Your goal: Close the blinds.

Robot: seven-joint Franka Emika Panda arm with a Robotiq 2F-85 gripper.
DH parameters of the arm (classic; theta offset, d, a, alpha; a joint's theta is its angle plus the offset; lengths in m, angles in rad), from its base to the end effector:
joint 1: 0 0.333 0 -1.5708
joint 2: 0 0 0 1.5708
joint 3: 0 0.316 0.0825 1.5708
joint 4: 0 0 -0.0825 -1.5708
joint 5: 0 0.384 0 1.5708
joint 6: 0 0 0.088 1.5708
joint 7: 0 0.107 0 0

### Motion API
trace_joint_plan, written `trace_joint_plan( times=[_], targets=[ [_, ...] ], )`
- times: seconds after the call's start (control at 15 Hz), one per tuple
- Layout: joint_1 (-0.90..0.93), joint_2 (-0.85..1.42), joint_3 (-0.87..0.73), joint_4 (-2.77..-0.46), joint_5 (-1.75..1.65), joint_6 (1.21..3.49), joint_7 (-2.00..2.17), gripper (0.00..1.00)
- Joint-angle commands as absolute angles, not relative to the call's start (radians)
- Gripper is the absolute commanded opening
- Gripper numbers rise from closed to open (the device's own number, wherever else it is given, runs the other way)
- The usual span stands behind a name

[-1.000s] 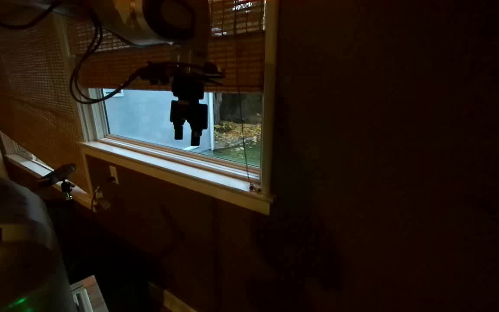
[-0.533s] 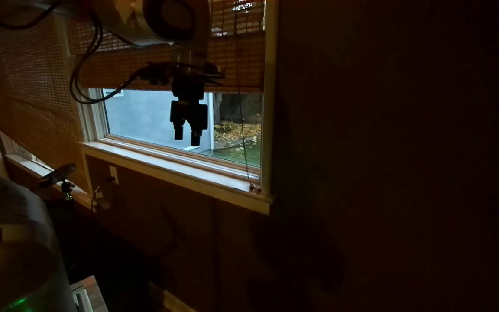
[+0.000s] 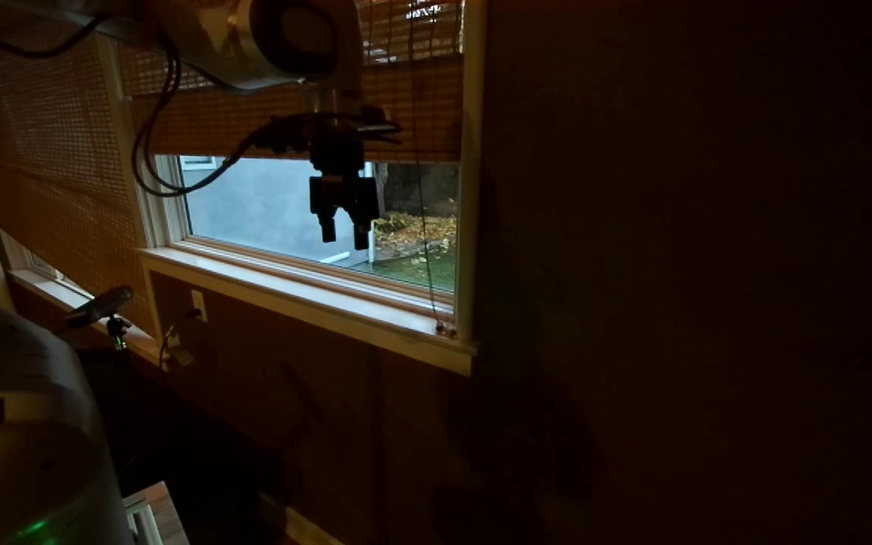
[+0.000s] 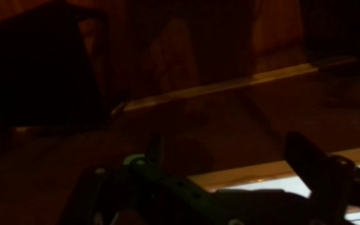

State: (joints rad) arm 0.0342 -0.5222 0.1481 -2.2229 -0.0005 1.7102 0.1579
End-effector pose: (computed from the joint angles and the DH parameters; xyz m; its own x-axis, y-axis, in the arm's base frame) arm 0.3874 0.0814 0.5714 0.9999 0.0057 0.0163 0.0045 -0.9974 0.0724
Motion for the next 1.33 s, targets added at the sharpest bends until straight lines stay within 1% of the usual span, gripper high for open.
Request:
trace_joint_plan(
  times=[0.0,0.33,0.53,0.6,0.73,0.87,1.27],
  targets=[
    [0.064,-0.472,0.158,-2.228,-0.065,1.909,0.093,1.00],
    [0.107,-0.421,0.162,-2.227,-0.111,2.179,-0.015,1.00],
    [0.114,-0.391,0.149,-2.240,-0.114,2.382,-0.050,1.00],
    [0.113,-0.407,0.158,-2.227,-0.098,2.287,-0.020,1.00],
    [0.112,-0.392,0.153,-2.229,-0.098,2.350,-0.033,1.00],
    [0.112,-0.386,0.151,-2.229,-0.098,2.359,-0.038,1.00],
    [0.151,-0.317,0.142,-2.298,-0.046,2.563,-0.072,1.00]
  ],
)
